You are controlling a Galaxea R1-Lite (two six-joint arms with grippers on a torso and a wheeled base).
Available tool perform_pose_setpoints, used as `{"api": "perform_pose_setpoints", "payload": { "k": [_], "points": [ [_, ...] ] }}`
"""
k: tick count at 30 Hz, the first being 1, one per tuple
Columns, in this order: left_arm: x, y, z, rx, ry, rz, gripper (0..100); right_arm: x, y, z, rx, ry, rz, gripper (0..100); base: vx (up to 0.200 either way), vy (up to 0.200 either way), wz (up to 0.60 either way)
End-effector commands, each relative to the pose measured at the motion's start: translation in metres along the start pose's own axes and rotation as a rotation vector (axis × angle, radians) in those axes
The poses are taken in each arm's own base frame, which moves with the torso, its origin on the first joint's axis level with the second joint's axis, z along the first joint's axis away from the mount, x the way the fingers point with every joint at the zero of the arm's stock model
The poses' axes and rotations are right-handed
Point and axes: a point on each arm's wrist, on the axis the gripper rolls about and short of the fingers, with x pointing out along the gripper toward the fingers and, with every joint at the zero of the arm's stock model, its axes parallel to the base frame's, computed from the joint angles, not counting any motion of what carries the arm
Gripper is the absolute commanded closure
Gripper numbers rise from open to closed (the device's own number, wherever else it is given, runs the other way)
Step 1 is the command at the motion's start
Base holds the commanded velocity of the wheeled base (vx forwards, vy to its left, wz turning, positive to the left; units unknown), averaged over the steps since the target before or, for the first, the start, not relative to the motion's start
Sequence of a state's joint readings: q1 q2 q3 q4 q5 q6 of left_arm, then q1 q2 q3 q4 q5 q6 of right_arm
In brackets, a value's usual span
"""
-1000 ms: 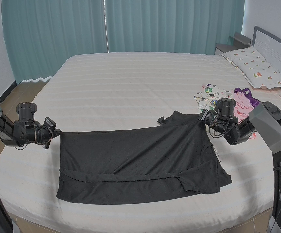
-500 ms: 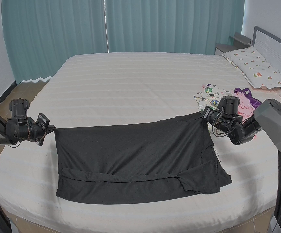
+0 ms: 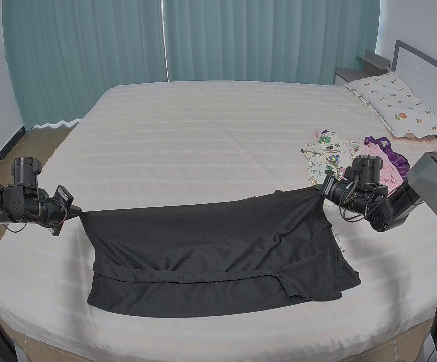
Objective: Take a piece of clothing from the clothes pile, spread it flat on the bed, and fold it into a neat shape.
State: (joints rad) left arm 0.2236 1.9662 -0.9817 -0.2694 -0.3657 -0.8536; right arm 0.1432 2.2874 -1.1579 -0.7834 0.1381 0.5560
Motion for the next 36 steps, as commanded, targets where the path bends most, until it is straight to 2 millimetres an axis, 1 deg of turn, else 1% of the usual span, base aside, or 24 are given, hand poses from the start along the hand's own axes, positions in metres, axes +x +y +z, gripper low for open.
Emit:
{"api": "perform_pose_setpoints", "payload": {
  "k": [1,2,5,8,9,10,13,15,18,21,22,23,27,36],
  "points": [
    [-0.011,0.013,-0.001,0.021,0.010,0.042,100,-0.026,0.001,-0.002,-0.019,0.042,0.010,100,0.000,0.000,0.00],
    [-0.012,0.013,-0.002,0.023,0.011,0.043,100,-0.027,0.001,-0.003,-0.020,0.043,0.010,100,0.000,0.000,0.00],
    [-0.018,0.023,-0.012,0.045,0.034,0.070,100,-0.037,-0.003,-0.012,-0.033,0.076,-0.011,100,0.000,0.000,0.00],
    [-0.019,0.034,-0.021,0.060,0.065,0.100,100,-0.047,-0.006,-0.019,-0.041,0.109,-0.021,100,0.000,0.000,0.00],
    [-0.019,0.035,-0.022,0.062,0.067,0.102,100,-0.048,-0.007,-0.019,-0.041,0.111,-0.023,100,0.000,0.000,0.00],
    [-0.020,0.040,-0.029,0.074,0.088,0.118,100,-0.055,-0.008,-0.025,-0.050,0.137,-0.022,100,0.000,0.000,0.00],
    [-0.020,0.048,-0.036,0.083,0.116,0.139,100,-0.062,-0.011,-0.032,-0.059,0.170,-0.028,100,0.000,0.000,0.00],
    [-0.020,0.054,-0.042,0.089,0.137,0.154,100,-0.066,-0.016,-0.041,-0.059,0.205,-0.048,100,0.000,0.000,0.00],
    [-0.021,0.059,-0.047,0.090,0.155,0.169,100,-0.069,-0.021,-0.050,-0.059,0.237,-0.065,100,0.000,0.000,0.00],
    [-0.022,0.069,-0.057,0.101,0.193,0.201,100,-0.073,-0.030,-0.064,-0.054,0.290,-0.096,100,0.000,0.000,0.00],
    [-0.022,0.069,-0.057,0.102,0.195,0.202,100,-0.073,-0.031,-0.065,-0.053,0.293,-0.097,100,0.000,0.000,0.00],
    [-0.022,0.072,-0.060,0.111,0.204,0.210,100,-0.073,-0.038,-0.070,-0.053,0.313,-0.115,100,0.000,0.000,0.00],
    [-0.020,0.077,-0.063,0.108,0.224,0.225,100,-0.073,-0.044,-0.080,-0.053,0.349,-0.133,100,0.000,0.000,0.00],
    [-0.019,0.084,-0.070,0.133,0.264,0.245,100,-0.076,-0.045,-0.082,-0.047,0.343,-0.129,100,0.000,0.000,0.00]
  ]
}}
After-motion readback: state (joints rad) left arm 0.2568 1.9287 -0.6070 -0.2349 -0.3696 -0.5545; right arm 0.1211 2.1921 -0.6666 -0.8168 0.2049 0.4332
